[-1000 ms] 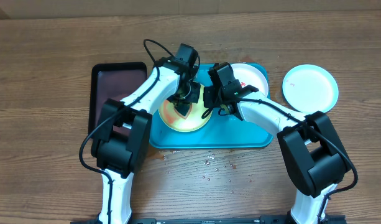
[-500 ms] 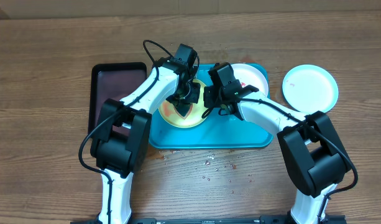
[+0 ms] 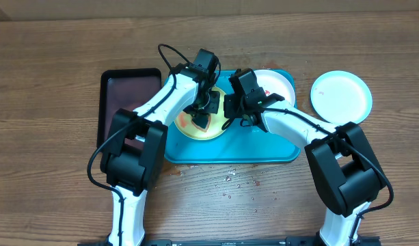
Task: Clean dirty plates on tray and stack at the side
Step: 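Wipe the yellow plate's lower edge with the sponge, right gripper holding, then move the left gripper with the sponge into the dark basin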
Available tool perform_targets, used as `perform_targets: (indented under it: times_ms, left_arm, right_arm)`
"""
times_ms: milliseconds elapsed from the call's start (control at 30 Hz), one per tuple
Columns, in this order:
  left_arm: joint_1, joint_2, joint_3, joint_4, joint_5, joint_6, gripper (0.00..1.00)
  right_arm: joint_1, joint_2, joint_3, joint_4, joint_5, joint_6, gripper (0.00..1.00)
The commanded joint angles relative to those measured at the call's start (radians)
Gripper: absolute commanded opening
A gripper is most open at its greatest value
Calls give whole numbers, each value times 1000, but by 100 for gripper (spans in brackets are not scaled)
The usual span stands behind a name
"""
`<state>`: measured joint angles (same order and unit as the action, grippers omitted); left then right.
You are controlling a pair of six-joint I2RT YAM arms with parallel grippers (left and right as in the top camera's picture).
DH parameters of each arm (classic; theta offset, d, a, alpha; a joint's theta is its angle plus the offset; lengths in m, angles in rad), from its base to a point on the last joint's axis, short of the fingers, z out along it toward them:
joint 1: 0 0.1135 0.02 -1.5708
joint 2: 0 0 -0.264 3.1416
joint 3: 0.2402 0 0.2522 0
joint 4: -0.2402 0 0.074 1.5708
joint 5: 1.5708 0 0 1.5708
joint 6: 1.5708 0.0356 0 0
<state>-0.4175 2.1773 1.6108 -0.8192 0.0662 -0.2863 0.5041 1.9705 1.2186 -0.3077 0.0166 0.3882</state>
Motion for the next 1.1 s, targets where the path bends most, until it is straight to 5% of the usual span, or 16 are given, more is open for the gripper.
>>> perform_targets:
  times_ms: [0,567,1067]
  left_arm:
    - [19,27,-19,-2,-210,-13,4]
    - [133,26,-16,11,-256,29,4]
    - [116,-69,172,3,63,56,4]
  right_arm:
    - [-1,-10,12,14,8,9,4]
    - [-1,-10,12,11,8,9,4]
    - [-1,-10,12,11,8,9,4]
